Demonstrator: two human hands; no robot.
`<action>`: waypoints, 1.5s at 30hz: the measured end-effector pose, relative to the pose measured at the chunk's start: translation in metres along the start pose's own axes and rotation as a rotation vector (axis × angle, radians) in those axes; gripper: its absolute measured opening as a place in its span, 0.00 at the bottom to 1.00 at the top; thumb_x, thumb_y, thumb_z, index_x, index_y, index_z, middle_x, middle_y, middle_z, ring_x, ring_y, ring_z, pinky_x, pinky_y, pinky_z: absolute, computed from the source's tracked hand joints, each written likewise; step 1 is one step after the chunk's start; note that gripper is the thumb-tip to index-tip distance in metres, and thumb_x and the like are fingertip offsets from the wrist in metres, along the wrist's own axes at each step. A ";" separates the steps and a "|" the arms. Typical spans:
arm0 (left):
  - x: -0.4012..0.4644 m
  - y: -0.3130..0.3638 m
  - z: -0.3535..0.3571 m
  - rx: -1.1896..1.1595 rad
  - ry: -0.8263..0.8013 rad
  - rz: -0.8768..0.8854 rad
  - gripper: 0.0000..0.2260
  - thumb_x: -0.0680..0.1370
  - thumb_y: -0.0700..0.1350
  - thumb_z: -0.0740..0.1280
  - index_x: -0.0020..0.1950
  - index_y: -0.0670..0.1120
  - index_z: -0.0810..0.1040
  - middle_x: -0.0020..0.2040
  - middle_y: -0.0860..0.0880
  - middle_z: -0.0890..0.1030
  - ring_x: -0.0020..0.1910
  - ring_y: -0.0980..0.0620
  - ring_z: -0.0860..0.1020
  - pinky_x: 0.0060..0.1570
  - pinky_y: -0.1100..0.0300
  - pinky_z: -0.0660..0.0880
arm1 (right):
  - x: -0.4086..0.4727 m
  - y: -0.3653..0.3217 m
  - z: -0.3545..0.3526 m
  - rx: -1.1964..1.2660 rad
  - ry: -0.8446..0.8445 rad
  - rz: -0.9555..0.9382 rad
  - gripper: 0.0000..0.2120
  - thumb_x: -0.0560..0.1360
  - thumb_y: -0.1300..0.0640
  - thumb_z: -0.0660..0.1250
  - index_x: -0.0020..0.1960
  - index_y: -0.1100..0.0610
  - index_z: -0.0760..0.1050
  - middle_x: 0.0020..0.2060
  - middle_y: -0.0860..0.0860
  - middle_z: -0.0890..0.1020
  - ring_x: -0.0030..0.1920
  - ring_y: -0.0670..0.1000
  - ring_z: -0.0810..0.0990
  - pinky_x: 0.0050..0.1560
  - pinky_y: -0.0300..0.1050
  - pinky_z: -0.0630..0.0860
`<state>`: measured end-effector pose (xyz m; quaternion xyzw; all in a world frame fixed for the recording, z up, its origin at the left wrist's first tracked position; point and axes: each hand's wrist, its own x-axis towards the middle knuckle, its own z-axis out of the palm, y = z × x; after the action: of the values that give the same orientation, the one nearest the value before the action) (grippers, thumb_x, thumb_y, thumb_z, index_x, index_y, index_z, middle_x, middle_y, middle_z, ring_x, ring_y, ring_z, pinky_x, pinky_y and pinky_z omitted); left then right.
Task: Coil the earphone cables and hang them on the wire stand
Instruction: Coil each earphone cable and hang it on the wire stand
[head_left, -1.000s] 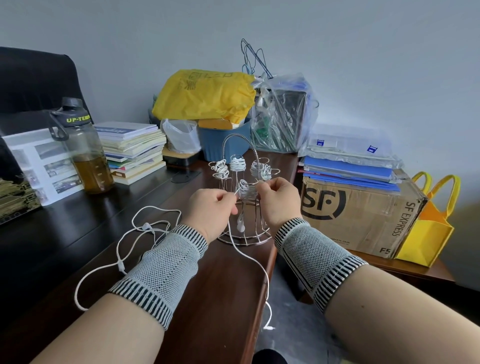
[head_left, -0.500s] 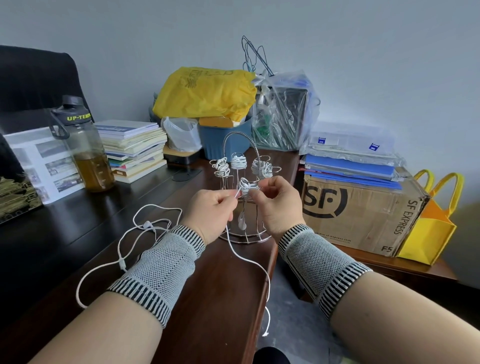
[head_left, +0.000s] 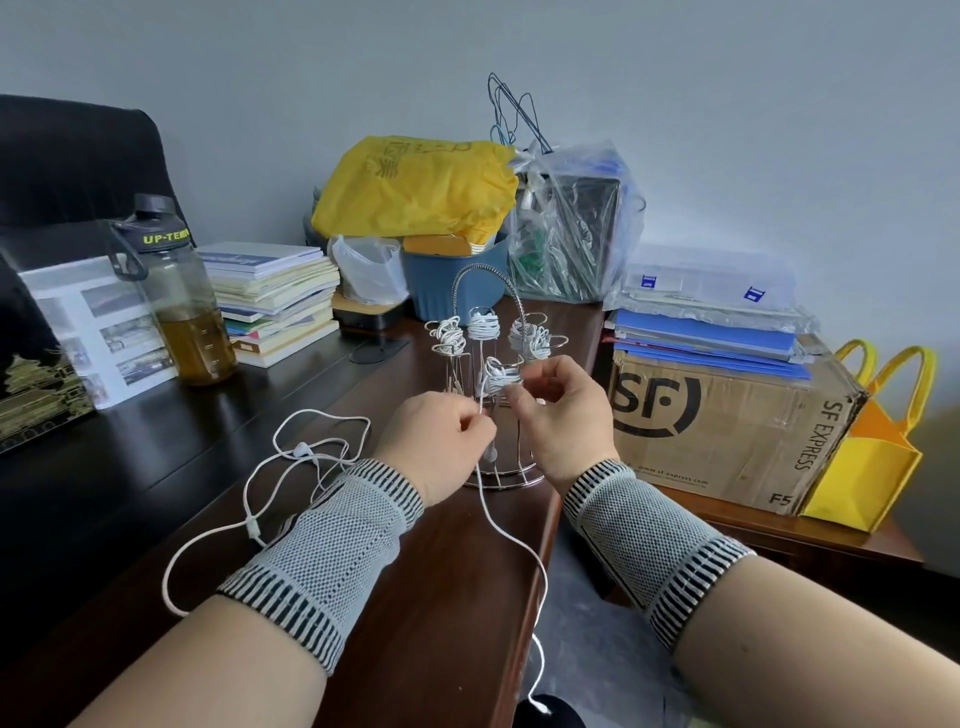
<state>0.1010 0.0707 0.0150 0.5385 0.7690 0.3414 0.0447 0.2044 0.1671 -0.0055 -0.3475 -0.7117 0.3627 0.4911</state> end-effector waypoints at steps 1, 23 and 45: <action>0.000 0.001 0.000 0.042 0.006 0.022 0.19 0.77 0.46 0.63 0.24 0.51 0.73 0.29 0.52 0.75 0.32 0.52 0.74 0.38 0.54 0.73 | -0.002 0.001 0.000 -0.046 0.011 -0.053 0.09 0.71 0.56 0.72 0.42 0.47 0.73 0.44 0.48 0.78 0.45 0.48 0.79 0.53 0.48 0.77; -0.006 -0.005 -0.030 -0.918 -0.058 -0.333 0.05 0.79 0.39 0.66 0.45 0.41 0.80 0.29 0.51 0.72 0.24 0.58 0.67 0.28 0.67 0.66 | -0.010 0.004 0.001 -0.040 0.013 -0.155 0.08 0.75 0.56 0.69 0.39 0.48 0.76 0.46 0.47 0.76 0.46 0.43 0.75 0.52 0.39 0.72; 0.032 0.023 0.002 -0.391 0.158 -0.405 0.18 0.80 0.48 0.61 0.35 0.46 0.83 0.24 0.52 0.79 0.30 0.54 0.75 0.31 0.61 0.68 | 0.015 -0.013 0.003 0.104 0.004 0.235 0.17 0.79 0.54 0.59 0.41 0.66 0.78 0.30 0.53 0.77 0.32 0.49 0.71 0.38 0.45 0.70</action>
<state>0.1068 0.1033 0.0359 0.3271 0.7816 0.5081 0.1550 0.1952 0.1728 0.0117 -0.4033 -0.6454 0.4533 0.4640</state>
